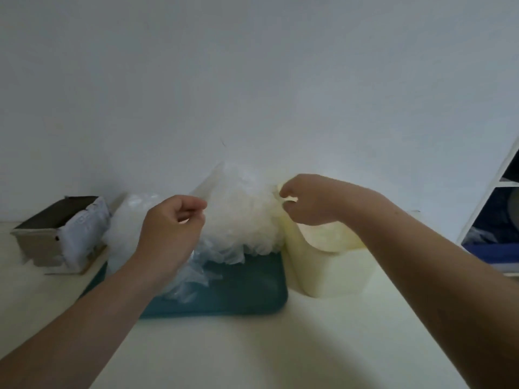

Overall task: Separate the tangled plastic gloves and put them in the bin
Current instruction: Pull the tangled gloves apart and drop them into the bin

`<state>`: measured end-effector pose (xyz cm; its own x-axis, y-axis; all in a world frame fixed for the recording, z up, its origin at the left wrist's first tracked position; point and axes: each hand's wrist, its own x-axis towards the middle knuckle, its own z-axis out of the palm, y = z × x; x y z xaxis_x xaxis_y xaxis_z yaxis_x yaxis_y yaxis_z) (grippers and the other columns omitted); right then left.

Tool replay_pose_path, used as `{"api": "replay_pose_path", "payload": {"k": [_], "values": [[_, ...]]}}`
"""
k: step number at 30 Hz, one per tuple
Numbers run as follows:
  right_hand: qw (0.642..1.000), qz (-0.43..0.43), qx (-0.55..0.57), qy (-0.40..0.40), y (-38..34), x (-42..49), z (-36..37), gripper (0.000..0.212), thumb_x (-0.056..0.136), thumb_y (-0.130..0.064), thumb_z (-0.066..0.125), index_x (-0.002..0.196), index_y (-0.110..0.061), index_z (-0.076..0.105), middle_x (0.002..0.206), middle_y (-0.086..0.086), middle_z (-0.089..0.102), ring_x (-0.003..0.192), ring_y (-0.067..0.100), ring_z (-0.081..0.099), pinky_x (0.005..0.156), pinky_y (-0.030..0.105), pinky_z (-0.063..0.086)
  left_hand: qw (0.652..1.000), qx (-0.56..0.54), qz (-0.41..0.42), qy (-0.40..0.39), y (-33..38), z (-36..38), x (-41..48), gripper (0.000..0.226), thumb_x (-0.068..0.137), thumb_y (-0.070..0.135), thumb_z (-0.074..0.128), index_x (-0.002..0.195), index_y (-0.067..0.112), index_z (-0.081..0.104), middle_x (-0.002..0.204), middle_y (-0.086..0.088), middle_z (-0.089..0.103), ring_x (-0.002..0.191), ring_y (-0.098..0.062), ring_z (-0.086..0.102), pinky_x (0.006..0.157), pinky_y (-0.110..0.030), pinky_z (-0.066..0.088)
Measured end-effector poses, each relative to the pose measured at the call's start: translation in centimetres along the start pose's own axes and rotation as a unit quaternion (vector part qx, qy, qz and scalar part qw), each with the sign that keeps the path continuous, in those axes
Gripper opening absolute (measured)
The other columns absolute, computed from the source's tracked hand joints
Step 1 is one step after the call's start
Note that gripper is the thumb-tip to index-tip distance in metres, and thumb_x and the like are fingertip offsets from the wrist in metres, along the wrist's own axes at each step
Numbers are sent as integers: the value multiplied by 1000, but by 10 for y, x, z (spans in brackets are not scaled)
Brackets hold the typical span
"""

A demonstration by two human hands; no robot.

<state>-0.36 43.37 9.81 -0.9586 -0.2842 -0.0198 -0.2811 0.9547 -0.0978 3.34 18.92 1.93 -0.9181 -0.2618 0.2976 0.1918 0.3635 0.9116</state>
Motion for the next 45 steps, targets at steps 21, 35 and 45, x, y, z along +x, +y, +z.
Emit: {"api": "replay_pose_path", "payload": {"k": [21,35,45], "values": [[910,-80,383,137,-139,74,126,31,95,-41,70,123,-29,72,110,-14,70,92,4,68,81,35,62,951,266,73,-141,-103,-88,29,19,94,16,67,88,31,76,89,12,67,83,-4,63,81,-32,56],[764,-42,641,62,-123,66,104,16,94,-18,73,96,-3,77,85,15,77,76,25,71,74,37,59,997,-6,1,-78,-60,-96,39,53,85,59,77,132,48,57,138,28,59,128,2,56,114,-40,47],[776,13,624,89,-126,66,104,13,96,-11,66,94,-13,79,56,6,46,41,13,33,39,20,26,960,200,-56,-190,-75,-139,51,12,95,33,76,93,21,75,72,-1,73,61,-13,70,60,-28,58]]}}
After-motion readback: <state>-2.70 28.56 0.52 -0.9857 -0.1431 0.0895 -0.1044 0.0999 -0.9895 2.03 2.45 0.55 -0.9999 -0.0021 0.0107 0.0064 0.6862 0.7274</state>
